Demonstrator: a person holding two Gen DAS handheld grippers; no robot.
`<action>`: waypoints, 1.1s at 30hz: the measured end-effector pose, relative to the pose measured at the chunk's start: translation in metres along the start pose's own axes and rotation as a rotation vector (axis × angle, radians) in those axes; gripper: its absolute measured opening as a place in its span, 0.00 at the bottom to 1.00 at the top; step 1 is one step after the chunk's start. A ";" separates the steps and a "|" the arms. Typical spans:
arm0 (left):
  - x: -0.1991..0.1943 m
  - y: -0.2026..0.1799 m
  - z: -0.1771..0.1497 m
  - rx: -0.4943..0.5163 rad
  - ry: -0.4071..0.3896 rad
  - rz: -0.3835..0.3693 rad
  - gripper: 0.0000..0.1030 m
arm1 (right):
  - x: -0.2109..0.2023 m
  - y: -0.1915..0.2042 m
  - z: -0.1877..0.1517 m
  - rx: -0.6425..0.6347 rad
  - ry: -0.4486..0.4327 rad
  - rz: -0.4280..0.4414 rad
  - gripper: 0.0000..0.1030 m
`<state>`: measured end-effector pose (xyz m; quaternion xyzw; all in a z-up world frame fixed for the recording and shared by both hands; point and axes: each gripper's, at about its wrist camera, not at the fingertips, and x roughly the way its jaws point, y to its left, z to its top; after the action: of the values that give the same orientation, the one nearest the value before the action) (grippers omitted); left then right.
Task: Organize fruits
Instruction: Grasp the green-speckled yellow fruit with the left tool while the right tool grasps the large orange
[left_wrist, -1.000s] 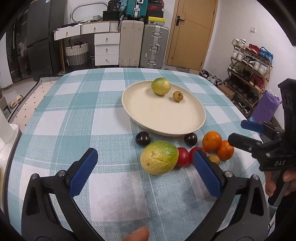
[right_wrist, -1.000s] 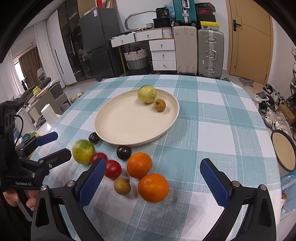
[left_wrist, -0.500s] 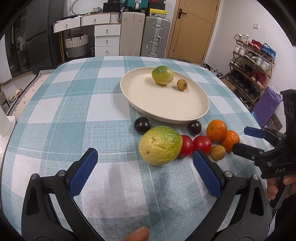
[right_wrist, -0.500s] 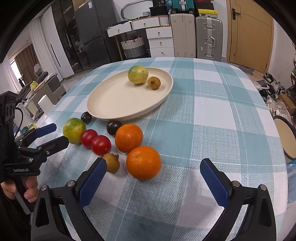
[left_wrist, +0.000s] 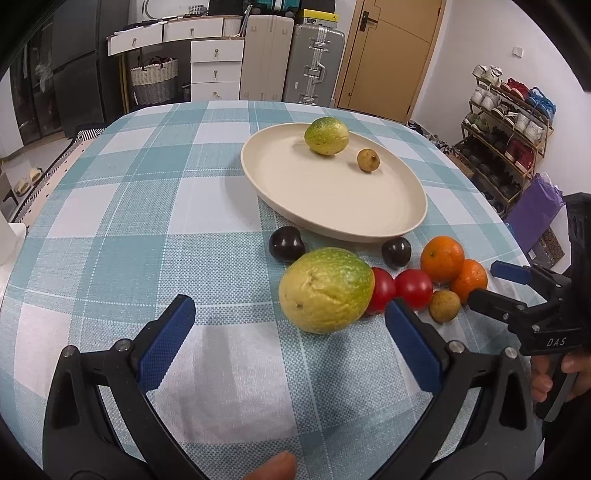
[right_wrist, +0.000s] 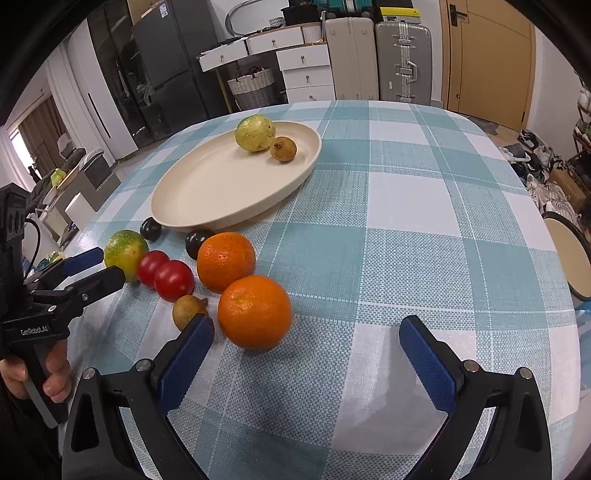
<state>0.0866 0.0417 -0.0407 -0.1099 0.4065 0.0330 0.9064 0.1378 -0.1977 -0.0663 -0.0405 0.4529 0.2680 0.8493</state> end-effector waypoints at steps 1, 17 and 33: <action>0.001 0.000 0.000 -0.002 0.003 -0.004 0.99 | 0.000 0.000 0.000 0.001 -0.003 0.004 1.00; 0.011 0.001 0.008 -0.014 0.009 0.002 0.99 | 0.000 0.017 -0.001 -0.091 -0.003 -0.010 0.74; 0.015 0.000 0.010 -0.017 0.026 -0.079 0.81 | 0.001 0.032 -0.004 -0.158 -0.007 0.020 0.45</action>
<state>0.1038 0.0431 -0.0454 -0.1340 0.4132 -0.0006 0.9007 0.1199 -0.1716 -0.0635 -0.1022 0.4278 0.3115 0.8423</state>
